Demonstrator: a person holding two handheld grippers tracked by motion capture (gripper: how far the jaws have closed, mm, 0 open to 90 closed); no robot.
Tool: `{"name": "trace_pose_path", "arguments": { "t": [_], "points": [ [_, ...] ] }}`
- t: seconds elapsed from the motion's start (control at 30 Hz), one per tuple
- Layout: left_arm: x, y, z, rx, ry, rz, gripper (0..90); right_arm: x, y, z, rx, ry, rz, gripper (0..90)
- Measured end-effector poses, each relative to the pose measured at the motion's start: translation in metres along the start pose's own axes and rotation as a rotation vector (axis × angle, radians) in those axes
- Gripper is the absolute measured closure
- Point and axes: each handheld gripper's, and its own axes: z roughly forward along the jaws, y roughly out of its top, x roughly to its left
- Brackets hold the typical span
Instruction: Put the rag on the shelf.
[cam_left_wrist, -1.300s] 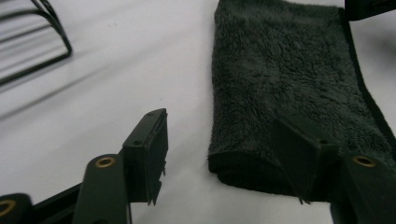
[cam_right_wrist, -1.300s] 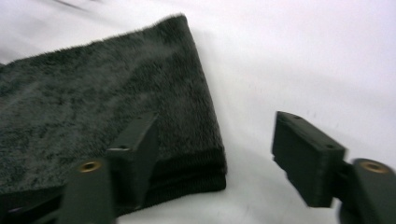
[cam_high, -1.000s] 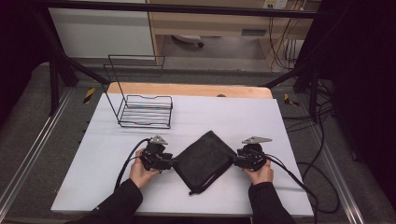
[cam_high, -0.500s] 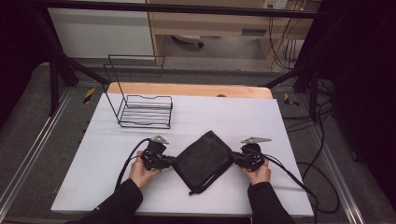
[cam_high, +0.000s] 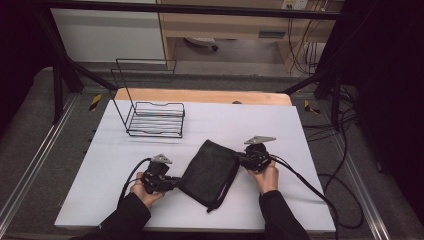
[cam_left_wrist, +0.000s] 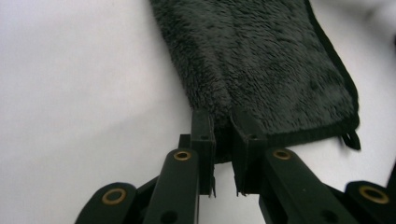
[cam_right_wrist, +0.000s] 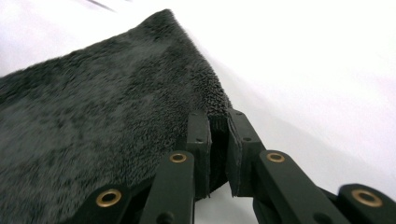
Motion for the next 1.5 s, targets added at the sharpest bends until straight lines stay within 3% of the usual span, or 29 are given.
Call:
{"name": "trace_pose_path", "arguments": {
  "t": [0.23, 0.33, 0.47, 0.57, 0.6, 0.73, 0.8, 0.93, 1.03, 1.1, 1.2, 1.33, 1.5],
  "points": [
    [-0.011, -0.019, -0.012, -0.017, 0.017, 0.025, 79.8, 0.015, 0.02, 0.025, 0.012, 0.022, -0.08, 81.6],
    [-0.017, -0.03, -0.016, -0.026, 0.032, 0.024, 79.5, 0.025, 0.034, 0.037, -0.004, 0.061, -0.108, 81.6],
    [-0.023, -0.042, -0.018, -0.044, 0.046, 0.002, 78.3, 0.035, 0.037, 0.05, 0.001, 0.066, -0.124, 80.8],
    [-0.022, -0.044, -0.018, -0.045, 0.048, 0.001, 76.2, 0.034, 0.034, 0.054, 0.008, 0.055, -0.117, 76.9],
    [-0.021, -0.044, -0.018, -0.043, 0.047, 0.003, 72.0, 0.033, 0.033, 0.052, -0.002, 0.04, -0.113, 66.4],
    [-0.016, -0.04, -0.027, -0.096, 0.063, -0.011, 57.2, 0.039, 0.028, 0.034, -0.063, 0.075, -0.101, 44.4],
    [-0.015, -0.038, -0.027, -0.106, 0.07, -0.015, 53.5, 0.043, 0.022, 0.022, -0.056, 0.087, -0.096, 35.8],
    [-0.007, -0.036, -0.021, -0.089, 0.069, -0.027, 57.6, 0.056, 0.001, -0.003, -0.031, 0.1, -0.079, 28.4],
    [-0.002, -0.036, -0.013, -0.054, 0.027, -0.045, 64.8, 0.066, -0.019, -0.015, -0.039, 0.116, -0.081, 25.0],
    [-0.003, -0.037, -0.012, -0.046, 0.015, -0.048, 69.8, 0.072, -0.032, -0.018, -0.023, 0.13, -0.084, 25.0],
    [-0.004, -0.038, -0.012, -0.046, 0.013, -0.058, 74.6, 0.082, -0.046, -0.013, 0.016, 0.156, -0.069, 34.3],
    [-0.006, -0.038, -0.012, -0.039, 0.014, -0.073, 80.9, 0.087, -0.051, -0.005, 0.057, 0.183, 0.026, 48.3],
    [-0.008, -0.038, -0.014, -0.035, 0.009, -0.085, 83.2, 0.088, -0.051, -0.006, 0.072, 0.192, 0.08, 68.7]
  ]
}}
